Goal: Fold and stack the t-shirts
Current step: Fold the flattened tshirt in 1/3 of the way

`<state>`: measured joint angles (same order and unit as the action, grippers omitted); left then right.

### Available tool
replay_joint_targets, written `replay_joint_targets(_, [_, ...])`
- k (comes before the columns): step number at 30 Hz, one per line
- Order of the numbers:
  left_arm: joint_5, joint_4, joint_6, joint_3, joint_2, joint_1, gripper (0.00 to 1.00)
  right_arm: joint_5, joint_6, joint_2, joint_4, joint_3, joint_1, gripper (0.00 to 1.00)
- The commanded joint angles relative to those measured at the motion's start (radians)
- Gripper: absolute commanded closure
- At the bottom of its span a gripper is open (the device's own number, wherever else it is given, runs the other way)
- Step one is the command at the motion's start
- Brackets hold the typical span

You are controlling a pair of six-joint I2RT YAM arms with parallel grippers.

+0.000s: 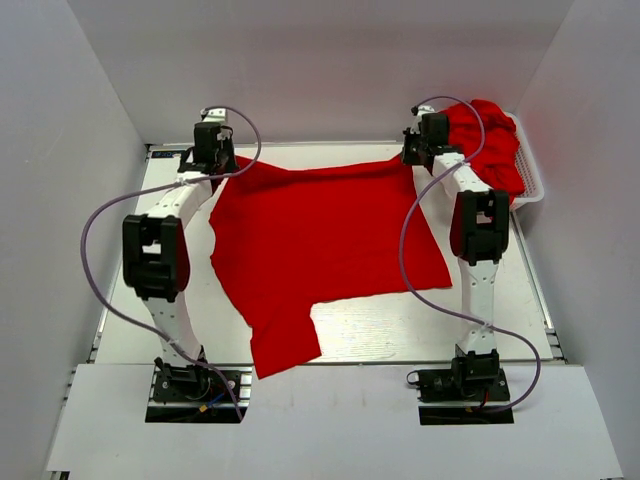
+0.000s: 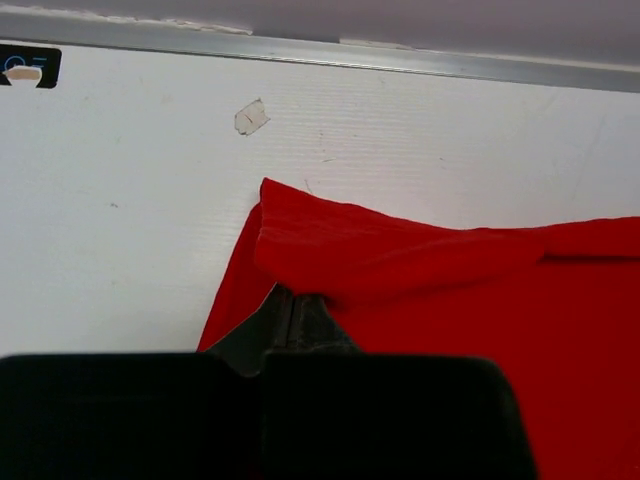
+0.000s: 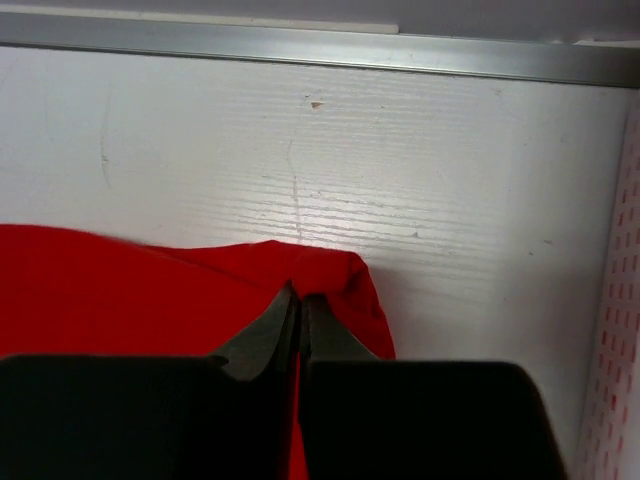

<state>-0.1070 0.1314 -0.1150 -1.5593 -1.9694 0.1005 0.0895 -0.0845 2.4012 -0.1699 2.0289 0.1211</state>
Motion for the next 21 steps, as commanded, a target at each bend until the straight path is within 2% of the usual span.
replay_joint_targets(1, [0.033, 0.048, -0.074, 0.112, 0.136, -0.004, 1.0, 0.009, 0.034, -0.096, -0.028, -0.016, -0.009, 1.0])
replay_joint_targets(9, [0.075, 0.105, -0.173, 0.364, 0.346, 0.007, 1.0, -0.033, 0.071, -0.152, -0.107, -0.056, -0.009, 1.0])
replay_joint_targets(21, [0.176, 0.163, -0.235, 0.582, 0.567, 0.016, 1.0, -0.077, 0.071, -0.249, -0.16, -0.148, -0.012, 1.0])
